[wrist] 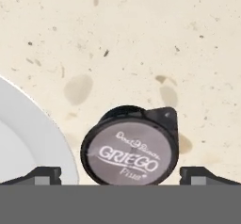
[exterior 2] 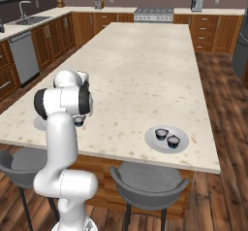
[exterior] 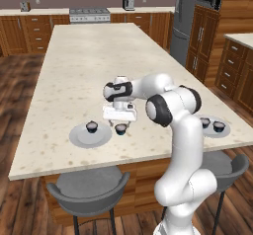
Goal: Place two yogurt containers on each plate.
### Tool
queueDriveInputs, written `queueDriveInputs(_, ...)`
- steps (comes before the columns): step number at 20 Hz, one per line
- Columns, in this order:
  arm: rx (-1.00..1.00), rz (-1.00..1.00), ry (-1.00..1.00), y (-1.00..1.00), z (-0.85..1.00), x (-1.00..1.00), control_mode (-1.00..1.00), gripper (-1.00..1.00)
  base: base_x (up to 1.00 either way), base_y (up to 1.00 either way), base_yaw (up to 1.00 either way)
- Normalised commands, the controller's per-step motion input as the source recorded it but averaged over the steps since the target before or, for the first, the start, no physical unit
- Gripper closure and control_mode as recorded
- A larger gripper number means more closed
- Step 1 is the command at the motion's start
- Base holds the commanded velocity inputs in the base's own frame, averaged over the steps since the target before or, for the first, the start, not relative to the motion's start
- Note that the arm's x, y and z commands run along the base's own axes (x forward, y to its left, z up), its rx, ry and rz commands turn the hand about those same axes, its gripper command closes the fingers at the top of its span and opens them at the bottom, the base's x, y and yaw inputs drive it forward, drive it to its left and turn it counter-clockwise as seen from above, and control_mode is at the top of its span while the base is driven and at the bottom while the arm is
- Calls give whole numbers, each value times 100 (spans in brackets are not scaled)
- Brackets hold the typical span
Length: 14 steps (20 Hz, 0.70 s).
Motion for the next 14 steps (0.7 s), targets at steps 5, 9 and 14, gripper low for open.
queueDriveInputs(5, 0, 0, -8, -1, -17, 9, -100, -100, 0, 0, 0)
queueDriveInputs(9, 0, 0, -12, -4, -3, -1, -100, -100, 0, 0, 0)
queueDriveInputs(14, 0, 0, -14, -11, 0, -16, -100, -100, 0, 0, 0)
